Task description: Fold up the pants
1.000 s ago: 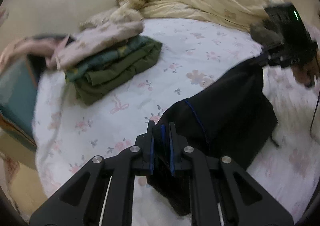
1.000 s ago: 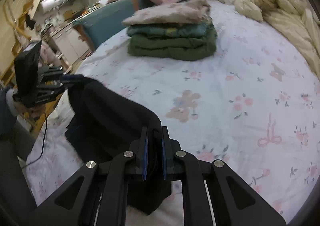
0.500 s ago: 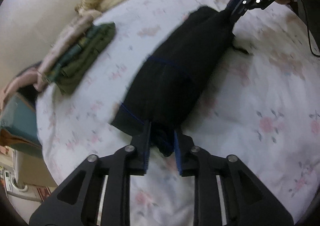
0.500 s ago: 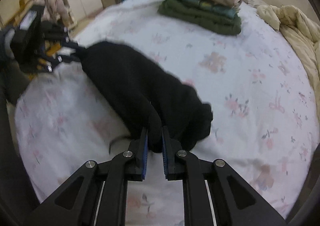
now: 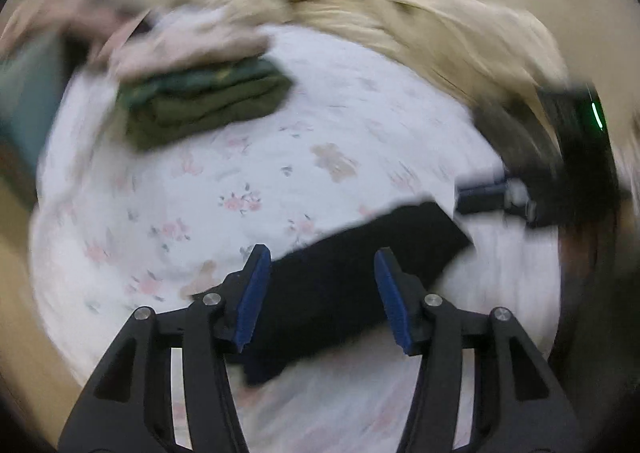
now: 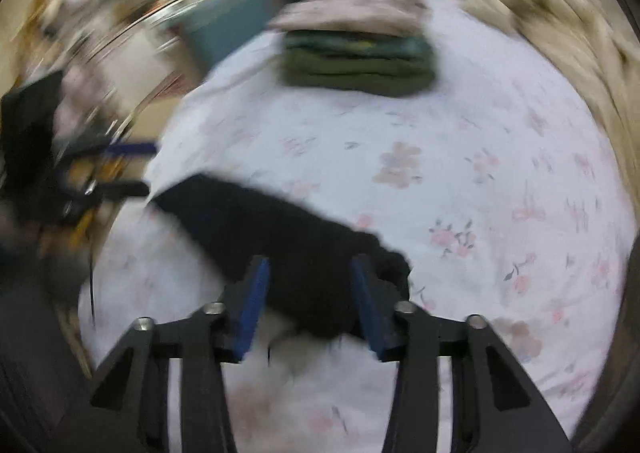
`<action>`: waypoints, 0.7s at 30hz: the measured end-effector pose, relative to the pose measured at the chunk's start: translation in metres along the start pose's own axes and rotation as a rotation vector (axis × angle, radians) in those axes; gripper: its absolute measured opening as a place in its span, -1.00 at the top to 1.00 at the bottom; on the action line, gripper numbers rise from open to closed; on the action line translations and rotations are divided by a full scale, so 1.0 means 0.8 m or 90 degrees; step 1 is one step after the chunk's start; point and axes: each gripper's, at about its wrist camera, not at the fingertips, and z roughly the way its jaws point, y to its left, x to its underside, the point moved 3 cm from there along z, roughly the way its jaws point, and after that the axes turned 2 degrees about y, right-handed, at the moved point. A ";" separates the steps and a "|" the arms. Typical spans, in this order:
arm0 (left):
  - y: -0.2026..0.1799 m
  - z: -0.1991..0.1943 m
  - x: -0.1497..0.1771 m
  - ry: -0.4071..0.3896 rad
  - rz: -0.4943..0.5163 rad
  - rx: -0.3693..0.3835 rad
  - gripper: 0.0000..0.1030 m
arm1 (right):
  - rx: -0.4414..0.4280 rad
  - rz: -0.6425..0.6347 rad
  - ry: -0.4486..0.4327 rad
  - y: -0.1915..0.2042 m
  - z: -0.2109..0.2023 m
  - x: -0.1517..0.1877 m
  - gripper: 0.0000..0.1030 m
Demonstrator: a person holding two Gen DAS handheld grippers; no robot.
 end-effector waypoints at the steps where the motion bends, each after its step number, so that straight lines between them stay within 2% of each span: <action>1: 0.007 0.027 -0.002 0.029 -0.055 -0.004 0.07 | -0.021 0.034 0.008 -0.005 0.019 -0.004 0.54; 3: 0.015 0.070 0.013 0.103 -0.109 0.011 0.10 | -0.016 0.032 0.031 -0.001 0.049 -0.002 0.54; 5: 0.028 0.097 0.037 0.147 -0.137 0.005 0.11 | 0.030 0.013 0.075 -0.004 0.081 0.010 0.54; 6: 0.032 0.102 0.045 0.153 -0.139 -0.002 0.12 | 0.038 0.013 0.090 -0.007 0.089 0.015 0.56; 8: 0.036 0.097 0.064 0.132 -0.123 0.011 0.13 | 0.039 0.014 0.111 -0.013 0.093 0.026 0.59; 12: 0.034 0.081 0.080 0.132 -0.047 -0.004 0.13 | 0.038 0.029 0.129 -0.023 0.079 0.047 0.63; 15: 0.056 0.069 0.085 0.165 -0.071 -0.064 0.14 | 0.034 0.062 0.140 -0.035 0.066 0.052 0.63; 17: 0.075 0.054 0.090 0.172 -0.114 -0.064 0.06 | 0.016 0.082 0.115 -0.038 0.044 0.048 0.62; 18: 0.086 0.045 0.090 0.165 -0.144 -0.067 -0.03 | 0.006 0.094 0.098 -0.041 0.034 0.045 0.46; 19: 0.099 0.029 0.085 0.143 -0.189 -0.065 -0.08 | -0.004 0.111 0.073 -0.045 0.023 0.040 0.43; 20: 0.105 0.019 0.081 0.125 -0.211 -0.061 -0.25 | -0.028 0.137 0.037 -0.053 0.009 0.034 0.22; 21: 0.110 0.011 0.076 0.103 -0.224 -0.065 -0.46 | -0.041 0.152 0.019 -0.058 0.004 0.032 -0.37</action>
